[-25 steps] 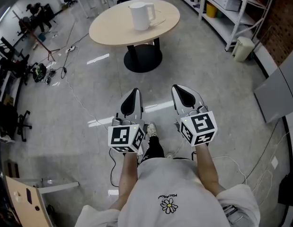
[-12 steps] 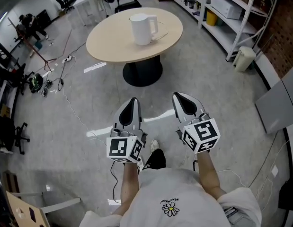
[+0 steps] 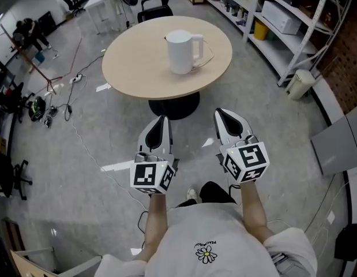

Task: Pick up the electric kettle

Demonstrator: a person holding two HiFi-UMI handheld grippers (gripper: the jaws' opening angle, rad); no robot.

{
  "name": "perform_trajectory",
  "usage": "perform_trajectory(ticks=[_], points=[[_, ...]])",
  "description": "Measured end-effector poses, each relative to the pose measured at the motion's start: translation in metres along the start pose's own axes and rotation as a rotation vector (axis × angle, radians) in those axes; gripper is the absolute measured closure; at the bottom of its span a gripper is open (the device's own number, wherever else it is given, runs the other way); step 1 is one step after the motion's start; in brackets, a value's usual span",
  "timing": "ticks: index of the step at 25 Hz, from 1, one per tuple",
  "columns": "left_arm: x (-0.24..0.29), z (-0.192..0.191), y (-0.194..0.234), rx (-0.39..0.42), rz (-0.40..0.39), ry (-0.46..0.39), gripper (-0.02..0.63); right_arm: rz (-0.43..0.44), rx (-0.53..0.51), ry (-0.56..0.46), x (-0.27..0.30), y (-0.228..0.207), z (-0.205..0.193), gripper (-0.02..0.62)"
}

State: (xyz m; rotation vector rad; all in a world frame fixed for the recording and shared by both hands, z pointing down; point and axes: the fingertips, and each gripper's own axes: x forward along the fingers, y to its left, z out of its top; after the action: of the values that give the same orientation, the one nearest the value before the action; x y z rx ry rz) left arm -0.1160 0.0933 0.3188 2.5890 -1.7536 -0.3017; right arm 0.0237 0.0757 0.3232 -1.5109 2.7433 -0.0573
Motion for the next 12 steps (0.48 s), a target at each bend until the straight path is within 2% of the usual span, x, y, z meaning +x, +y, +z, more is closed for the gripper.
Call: perform_trajectory(ticks=[5,12], points=[[0.058,-0.005,0.022,-0.001,-0.027,0.007,0.606,-0.018,0.033,0.009,0.051,-0.030,-0.007,0.592],[0.170,-0.043,0.064,-0.002,-0.057,0.044,0.606,-0.027,0.042,0.025,0.152,-0.095,-0.027,0.592]])
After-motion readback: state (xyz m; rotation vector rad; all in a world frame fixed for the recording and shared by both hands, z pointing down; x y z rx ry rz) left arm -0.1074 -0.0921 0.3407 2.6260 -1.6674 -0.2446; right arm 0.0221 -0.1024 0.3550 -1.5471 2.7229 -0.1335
